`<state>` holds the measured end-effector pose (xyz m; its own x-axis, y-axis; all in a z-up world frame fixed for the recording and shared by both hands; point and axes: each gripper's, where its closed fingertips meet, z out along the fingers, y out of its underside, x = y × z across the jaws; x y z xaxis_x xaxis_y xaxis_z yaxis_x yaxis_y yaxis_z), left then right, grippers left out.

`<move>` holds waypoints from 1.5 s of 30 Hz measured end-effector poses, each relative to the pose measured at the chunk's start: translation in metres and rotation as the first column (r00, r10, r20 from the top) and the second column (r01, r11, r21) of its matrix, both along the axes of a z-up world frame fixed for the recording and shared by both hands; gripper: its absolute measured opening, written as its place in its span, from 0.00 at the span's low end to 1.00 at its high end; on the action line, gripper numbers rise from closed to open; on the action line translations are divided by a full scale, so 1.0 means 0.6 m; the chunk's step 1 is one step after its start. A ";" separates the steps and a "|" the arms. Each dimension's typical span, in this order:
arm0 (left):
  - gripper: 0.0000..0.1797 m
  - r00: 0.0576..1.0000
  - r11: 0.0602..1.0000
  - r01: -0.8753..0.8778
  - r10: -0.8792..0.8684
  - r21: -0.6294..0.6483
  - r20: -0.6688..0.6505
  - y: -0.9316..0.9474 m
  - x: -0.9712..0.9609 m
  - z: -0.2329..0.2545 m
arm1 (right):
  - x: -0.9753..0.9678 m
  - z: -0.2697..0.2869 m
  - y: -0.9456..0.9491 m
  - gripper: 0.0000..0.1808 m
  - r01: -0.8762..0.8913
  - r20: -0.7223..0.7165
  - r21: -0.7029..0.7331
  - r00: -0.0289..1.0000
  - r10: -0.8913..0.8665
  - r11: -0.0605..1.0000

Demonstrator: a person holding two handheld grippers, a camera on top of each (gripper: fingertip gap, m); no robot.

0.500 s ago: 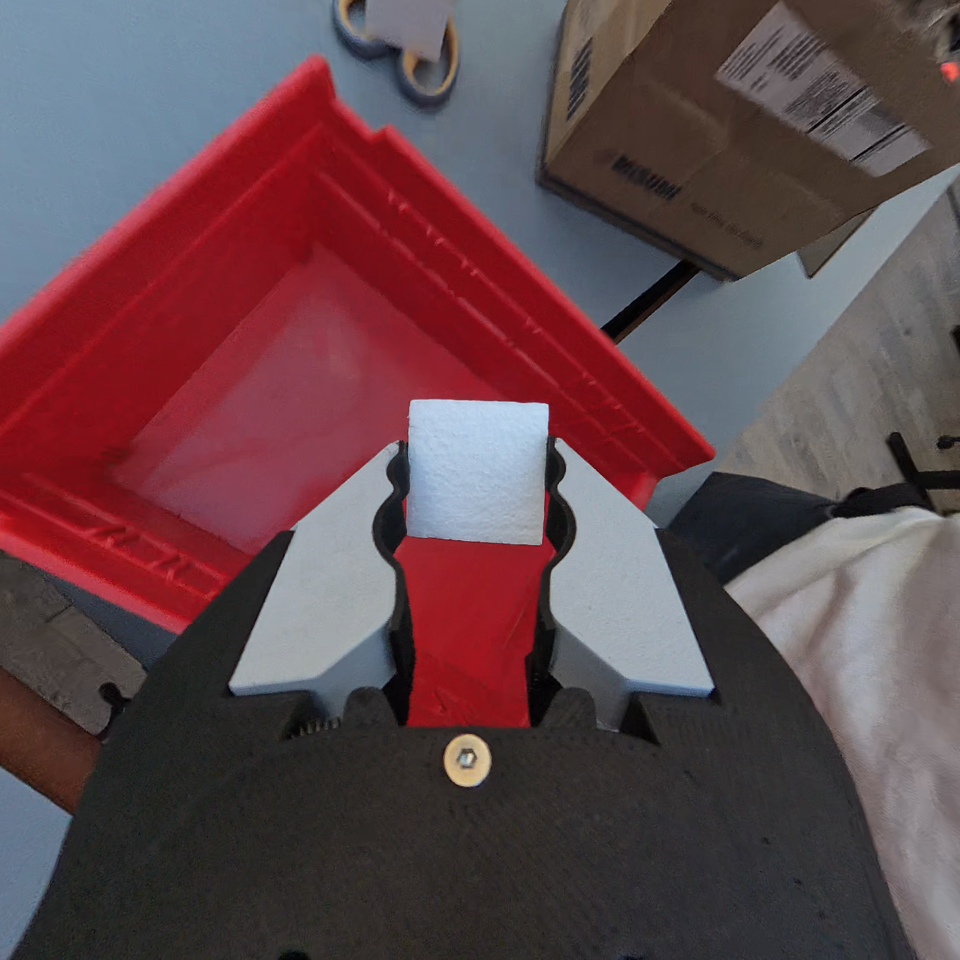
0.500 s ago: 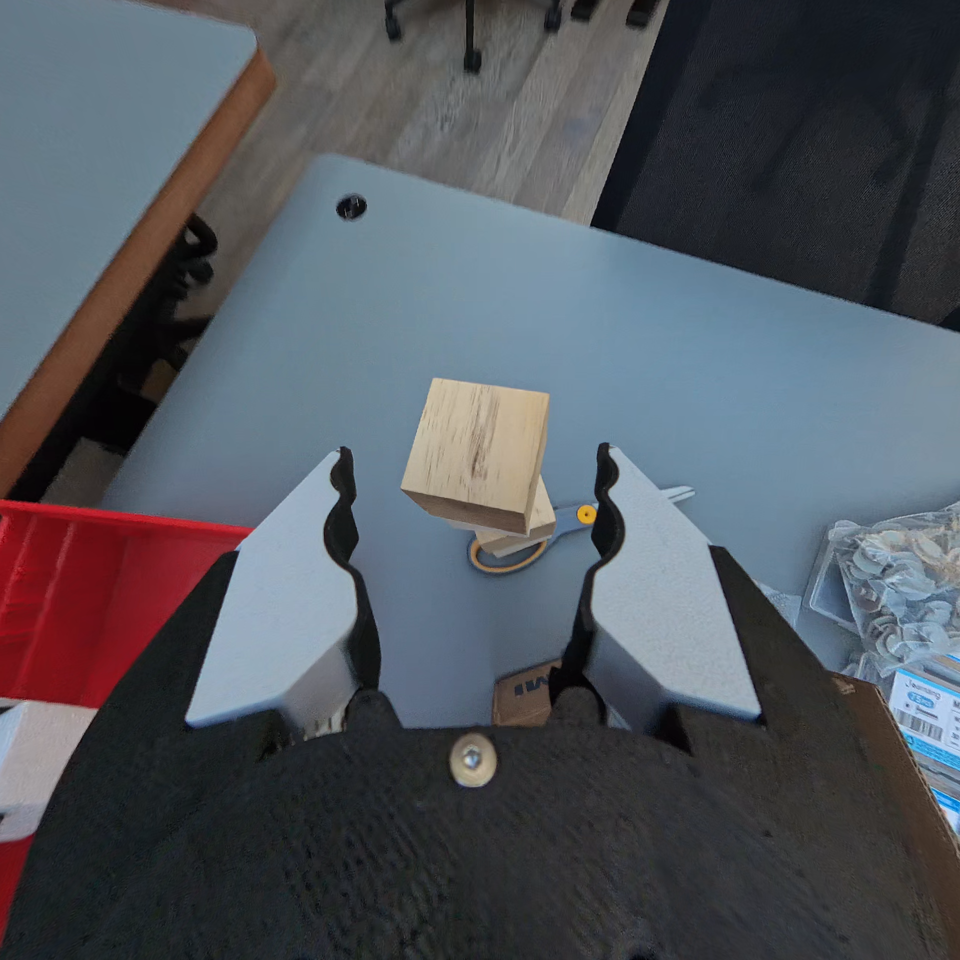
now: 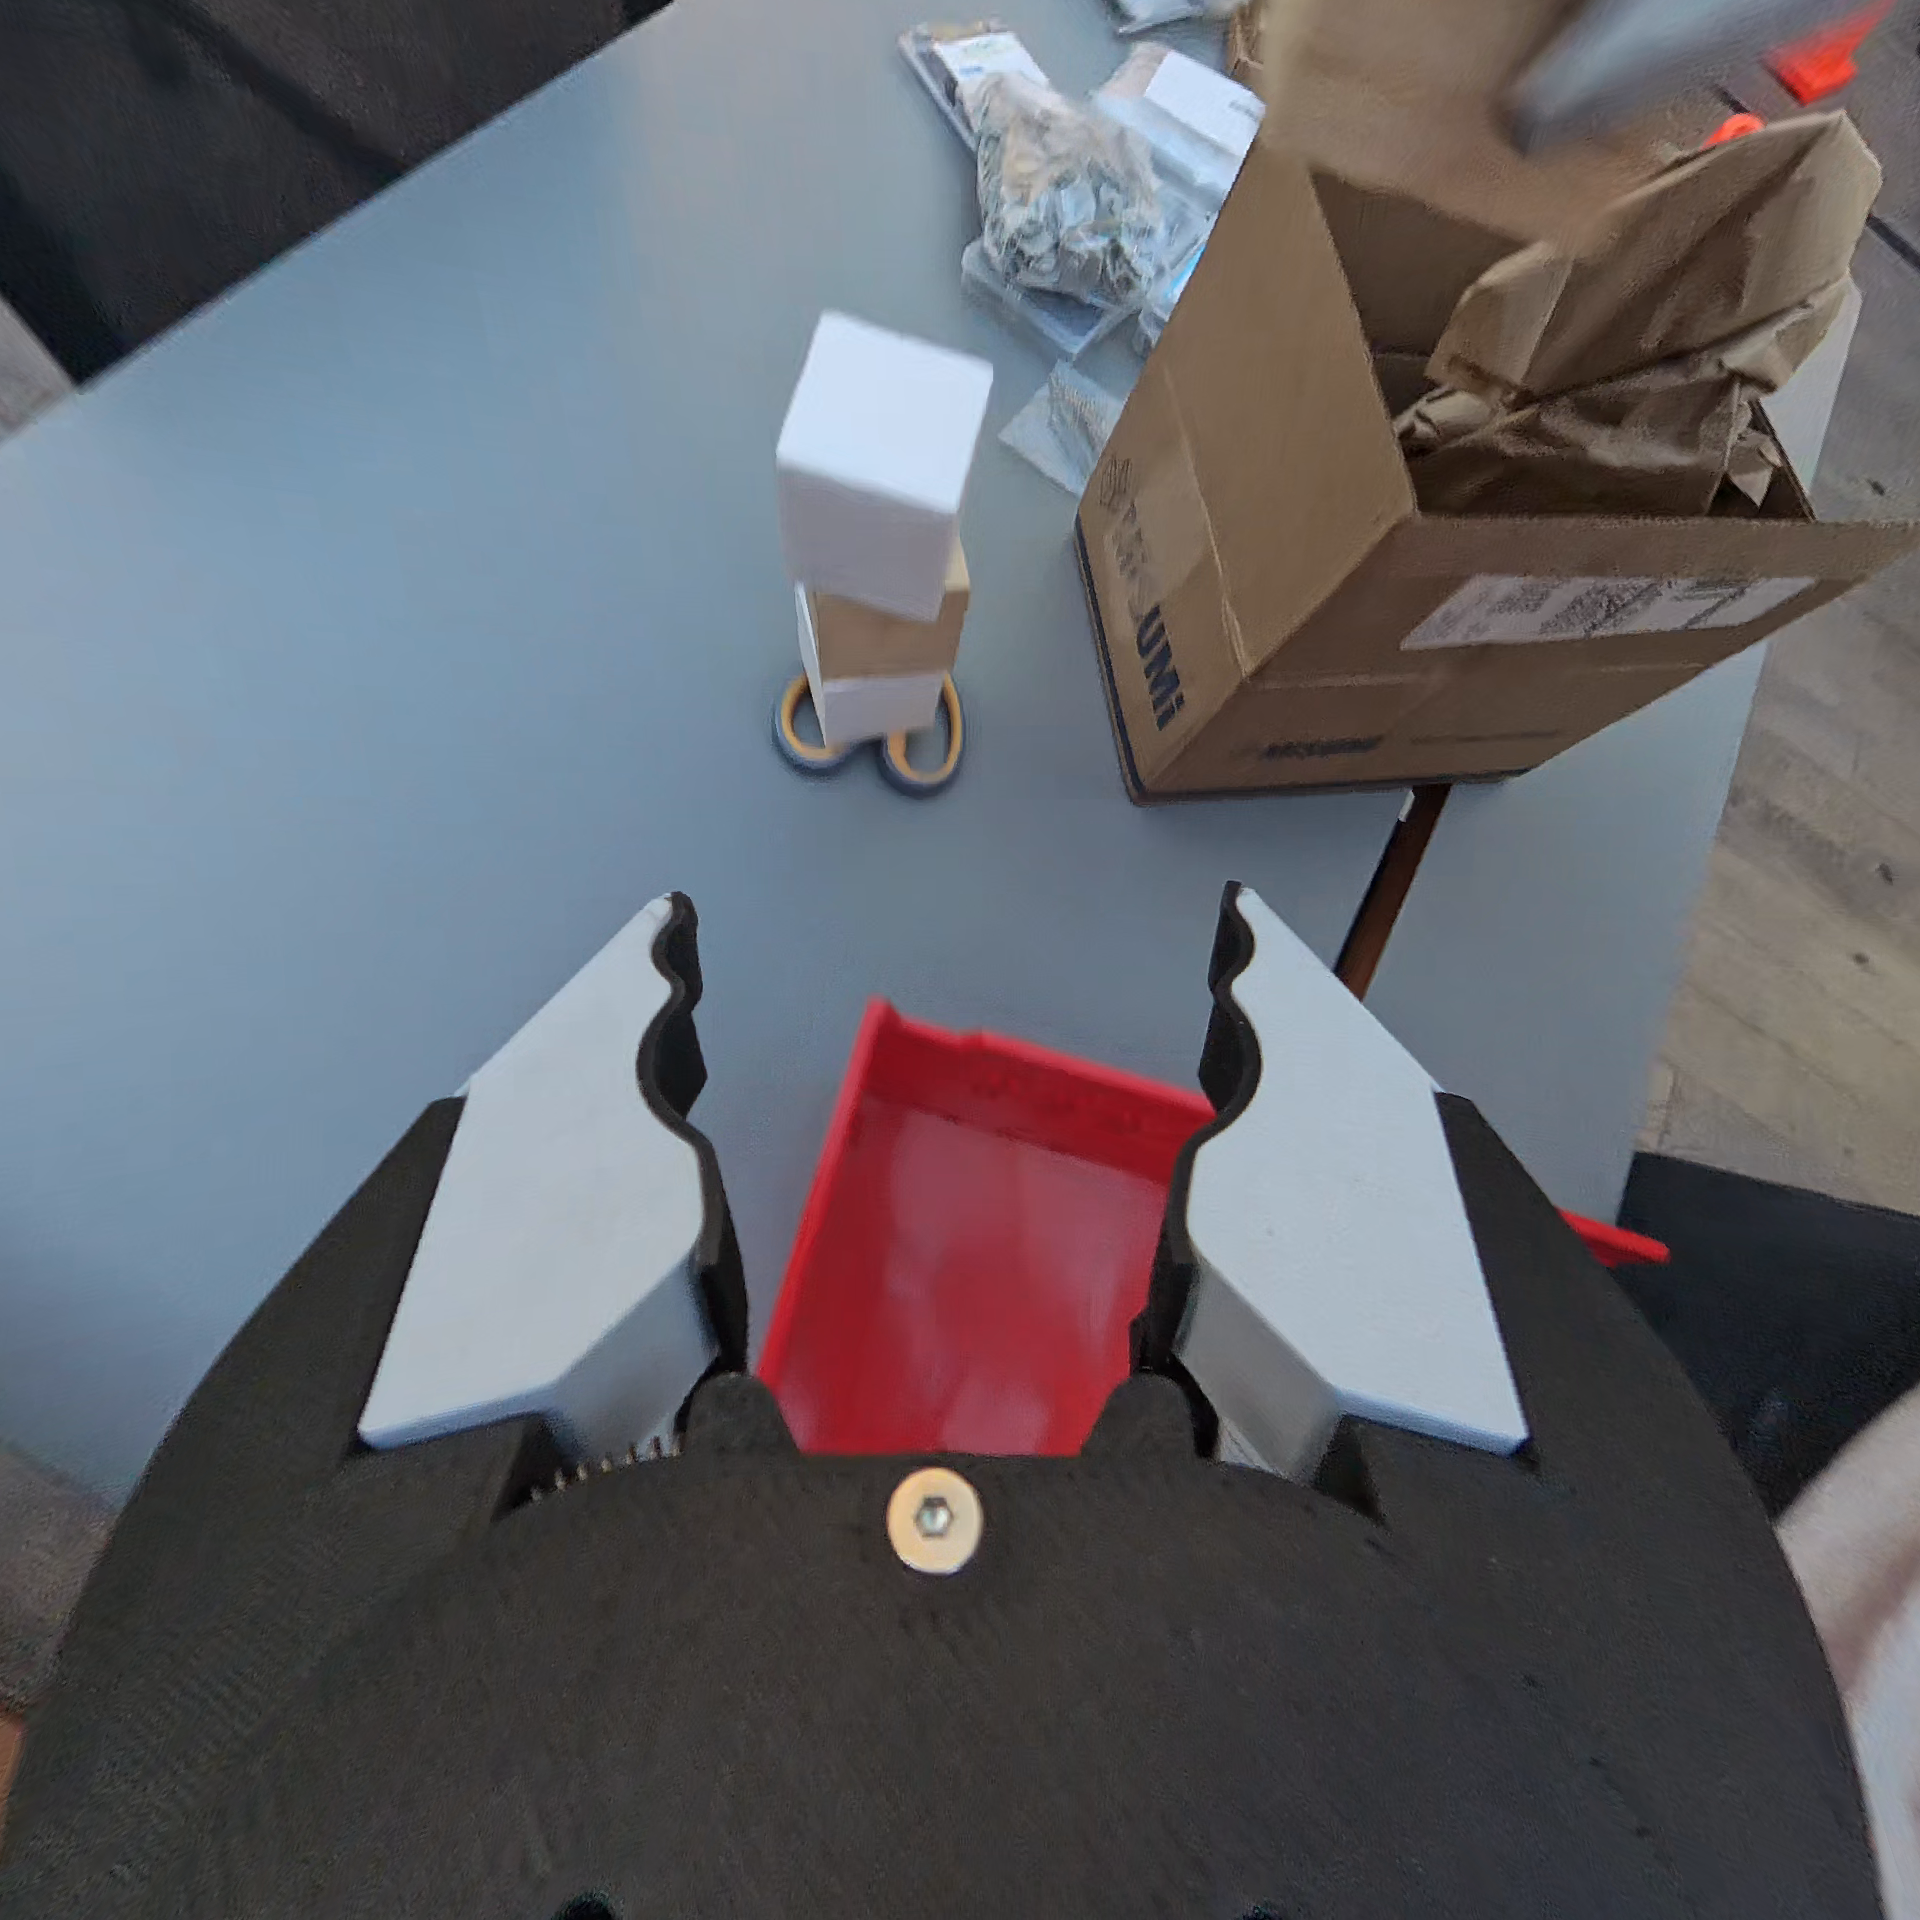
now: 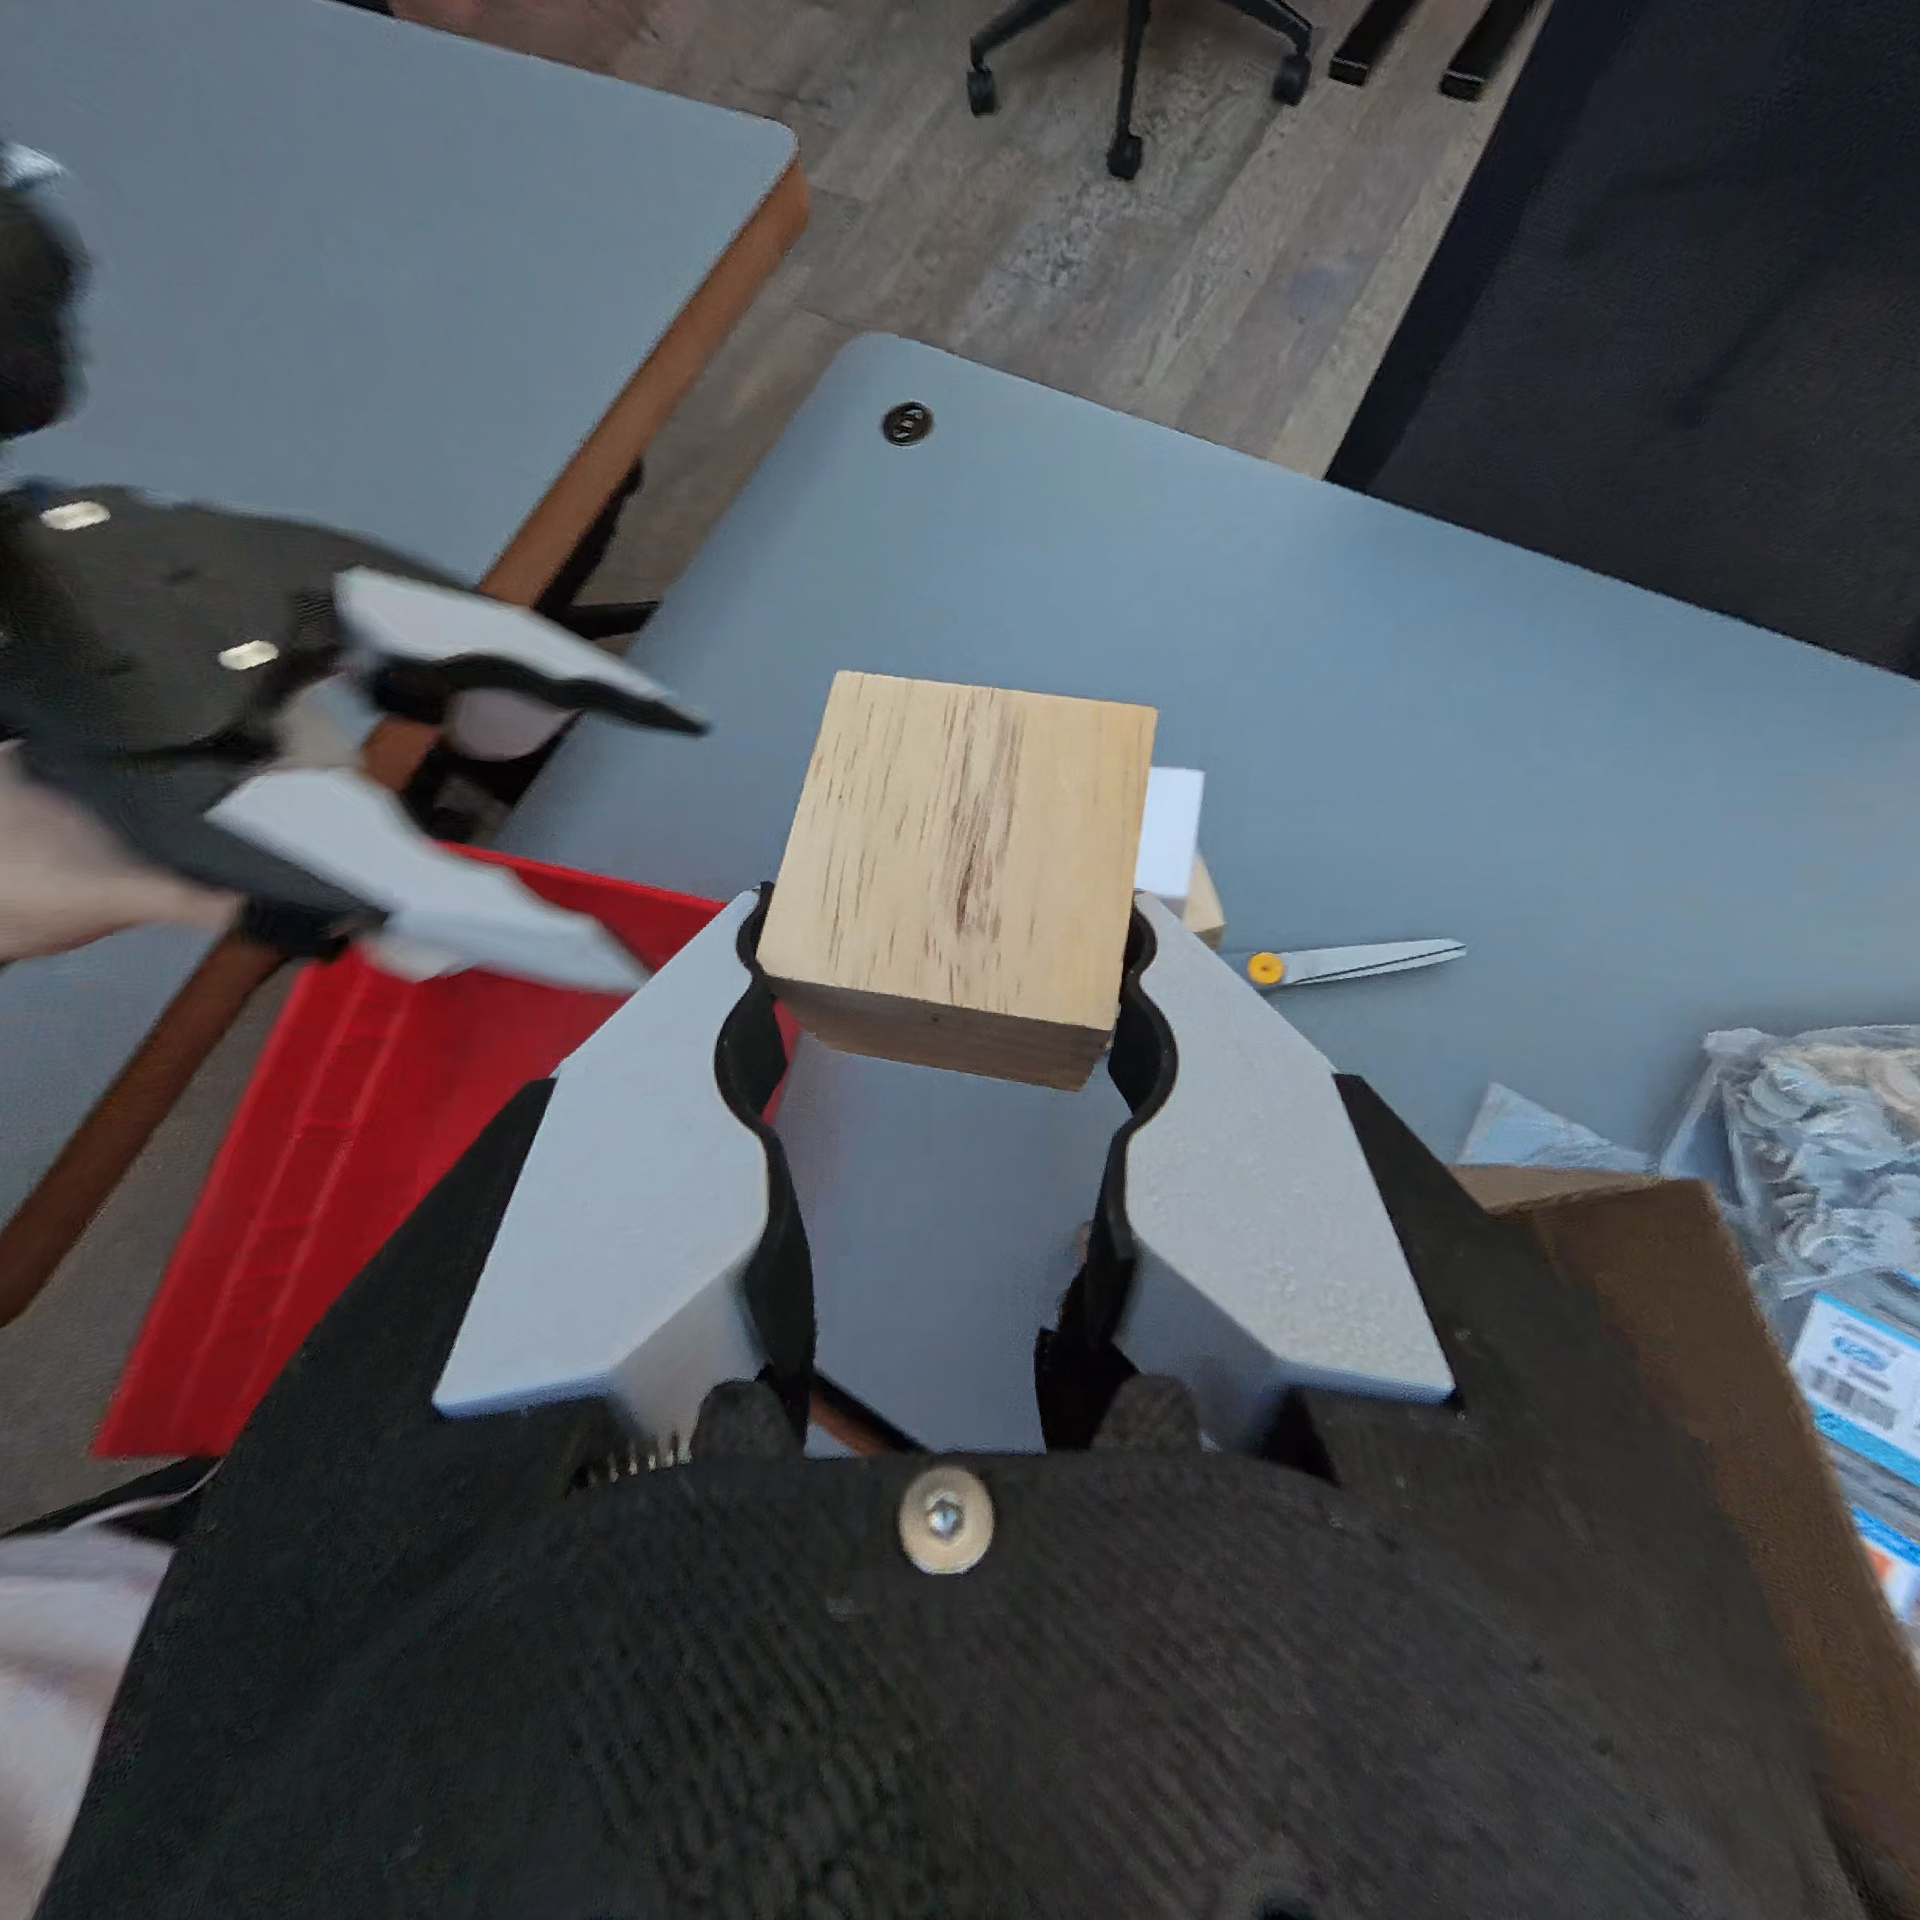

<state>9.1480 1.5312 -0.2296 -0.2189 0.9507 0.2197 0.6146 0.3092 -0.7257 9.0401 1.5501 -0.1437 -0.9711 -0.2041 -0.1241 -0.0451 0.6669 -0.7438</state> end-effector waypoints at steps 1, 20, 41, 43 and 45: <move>0.55 0.999 0.999 0.044 -0.044 -0.029 -0.001 -0.018 -0.041 0.008 | 0.018 0.014 0.039 0.34 -0.026 0.061 -0.014 0.998 0.027 1.000; 0.31 0.982 0.983 0.150 -0.135 -0.108 0.134 -0.052 -0.115 0.047 | 0.242 -0.161 0.250 0.33 -0.226 0.235 0.059 0.950 0.207 0.972; 0.31 0.857 0.859 -0.511 0.505 0.041 0.100 0.163 0.286 -0.017 | -0.036 -0.268 -0.153 0.58 -0.181 -0.333 0.416 0.882 0.334 0.891; 0.31 0.877 0.887 -0.461 0.450 0.031 0.170 0.153 0.254 -0.048 | -0.058 -0.308 -0.138 0.58 -0.148 -0.262 0.580 0.897 0.356 0.801; 0.31 0.875 0.901 -0.434 0.416 0.019 0.247 0.144 0.239 -0.079 | -0.060 -0.331 -0.117 0.47 -0.165 -0.210 0.664 0.895 0.394 0.730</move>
